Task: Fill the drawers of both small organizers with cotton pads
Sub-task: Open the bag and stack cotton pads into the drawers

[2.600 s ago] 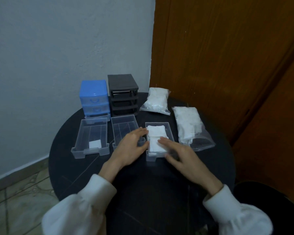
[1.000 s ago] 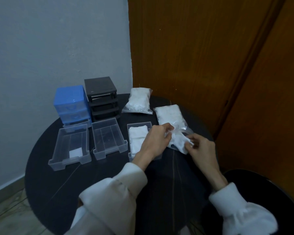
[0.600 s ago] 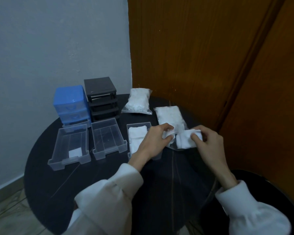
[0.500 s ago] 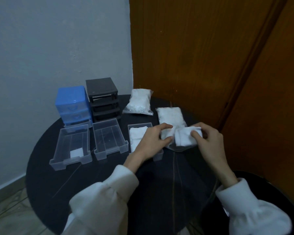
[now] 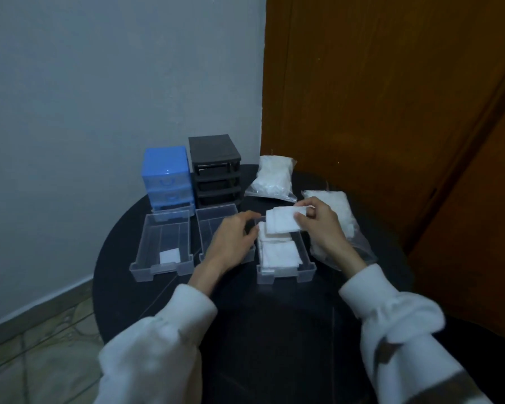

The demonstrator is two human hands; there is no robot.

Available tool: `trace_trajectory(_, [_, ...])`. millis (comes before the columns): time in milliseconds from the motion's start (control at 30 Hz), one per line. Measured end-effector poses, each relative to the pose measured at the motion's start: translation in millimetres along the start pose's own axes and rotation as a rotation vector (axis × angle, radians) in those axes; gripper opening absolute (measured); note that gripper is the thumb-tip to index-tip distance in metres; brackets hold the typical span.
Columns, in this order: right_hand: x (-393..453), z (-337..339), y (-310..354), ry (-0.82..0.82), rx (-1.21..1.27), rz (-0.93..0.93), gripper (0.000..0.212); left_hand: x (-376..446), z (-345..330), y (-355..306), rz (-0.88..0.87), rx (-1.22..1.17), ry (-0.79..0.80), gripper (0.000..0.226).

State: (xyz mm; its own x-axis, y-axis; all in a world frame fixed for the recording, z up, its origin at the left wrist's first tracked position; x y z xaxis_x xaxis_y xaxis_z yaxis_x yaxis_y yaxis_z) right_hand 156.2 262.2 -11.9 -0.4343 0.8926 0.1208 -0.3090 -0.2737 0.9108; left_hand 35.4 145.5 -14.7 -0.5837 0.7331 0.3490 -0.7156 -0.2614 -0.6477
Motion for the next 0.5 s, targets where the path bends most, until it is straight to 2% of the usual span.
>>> trace_trajectory(100, [7.8,-14.6,-8.9,0.034,0.011,-0.069,0.022,-0.1,2.8,0.6,-0.006,-0.02,-0.055,0.031])
trace_trajectory(200, [10.4,-23.6,-14.0,0.05,-0.078,-0.065,0.017,0.0,4.4,3.8,0.024,-0.044,-0.076,0.032])
trace_trajectory(500, [9.5,-19.3,1.3,-0.051,-0.346,0.153,0.016,-2.3,-14.7,6.9,-0.026,0.039,0.034,0.027])
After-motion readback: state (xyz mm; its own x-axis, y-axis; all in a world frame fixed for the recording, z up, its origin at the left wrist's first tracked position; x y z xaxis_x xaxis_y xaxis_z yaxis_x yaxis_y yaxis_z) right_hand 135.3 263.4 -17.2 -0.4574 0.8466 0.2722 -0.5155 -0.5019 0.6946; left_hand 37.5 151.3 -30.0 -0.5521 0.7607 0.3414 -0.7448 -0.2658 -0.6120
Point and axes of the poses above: each hand's wrist, its own x-axis towards the middle knuckle, its own z-axis out of the back of the hand, y = z × x, the point moved 10 cm from there along x, towards the middle knuckle, and after that the axes turned 9 degrees about -y, right-handed, at the moved point
